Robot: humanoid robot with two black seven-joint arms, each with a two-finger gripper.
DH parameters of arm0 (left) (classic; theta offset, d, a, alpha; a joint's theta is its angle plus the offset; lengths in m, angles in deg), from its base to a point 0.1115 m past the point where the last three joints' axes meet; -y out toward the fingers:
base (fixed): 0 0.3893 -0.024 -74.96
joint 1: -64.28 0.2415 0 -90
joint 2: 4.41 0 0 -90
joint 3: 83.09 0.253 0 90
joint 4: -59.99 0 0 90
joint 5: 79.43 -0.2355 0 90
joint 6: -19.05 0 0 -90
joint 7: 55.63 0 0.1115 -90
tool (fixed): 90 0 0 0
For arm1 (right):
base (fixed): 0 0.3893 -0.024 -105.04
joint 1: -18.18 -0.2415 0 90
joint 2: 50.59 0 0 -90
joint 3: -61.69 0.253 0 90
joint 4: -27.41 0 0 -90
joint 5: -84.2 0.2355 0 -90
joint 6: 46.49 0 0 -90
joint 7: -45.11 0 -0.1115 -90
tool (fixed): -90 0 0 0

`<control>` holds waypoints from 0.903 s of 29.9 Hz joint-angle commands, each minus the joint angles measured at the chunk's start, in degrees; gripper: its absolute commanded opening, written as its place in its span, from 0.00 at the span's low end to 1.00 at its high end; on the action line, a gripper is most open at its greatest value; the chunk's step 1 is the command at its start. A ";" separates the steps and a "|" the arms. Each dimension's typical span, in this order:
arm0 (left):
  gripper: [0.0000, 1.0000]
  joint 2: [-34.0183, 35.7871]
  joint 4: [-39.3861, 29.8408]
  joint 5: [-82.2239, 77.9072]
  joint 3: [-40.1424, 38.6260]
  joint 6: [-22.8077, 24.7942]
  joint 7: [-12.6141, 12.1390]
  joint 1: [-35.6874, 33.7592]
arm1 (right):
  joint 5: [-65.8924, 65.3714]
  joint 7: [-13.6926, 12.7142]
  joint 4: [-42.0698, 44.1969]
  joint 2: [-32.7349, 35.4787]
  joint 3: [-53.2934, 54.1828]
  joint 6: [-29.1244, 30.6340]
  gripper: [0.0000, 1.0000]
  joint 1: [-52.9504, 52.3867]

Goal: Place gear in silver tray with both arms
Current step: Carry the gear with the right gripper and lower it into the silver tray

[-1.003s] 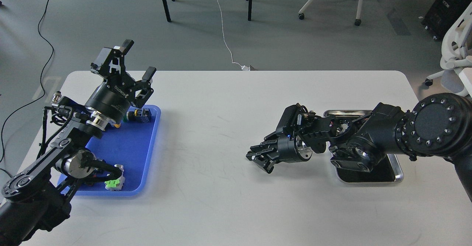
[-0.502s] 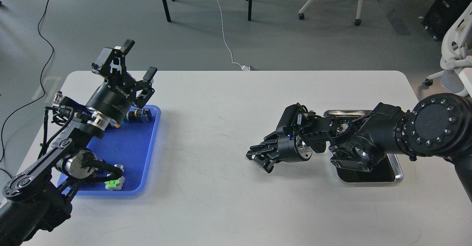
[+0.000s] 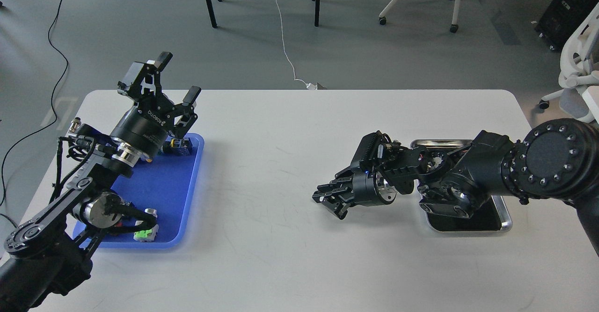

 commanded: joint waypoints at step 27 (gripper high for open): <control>0.98 -0.97 -0.08 -0.09 0.17 0.00 -0.09 0.00 | -3.43 0.01 -13.18 12.54 -1.66 0.96 0.17 -19.59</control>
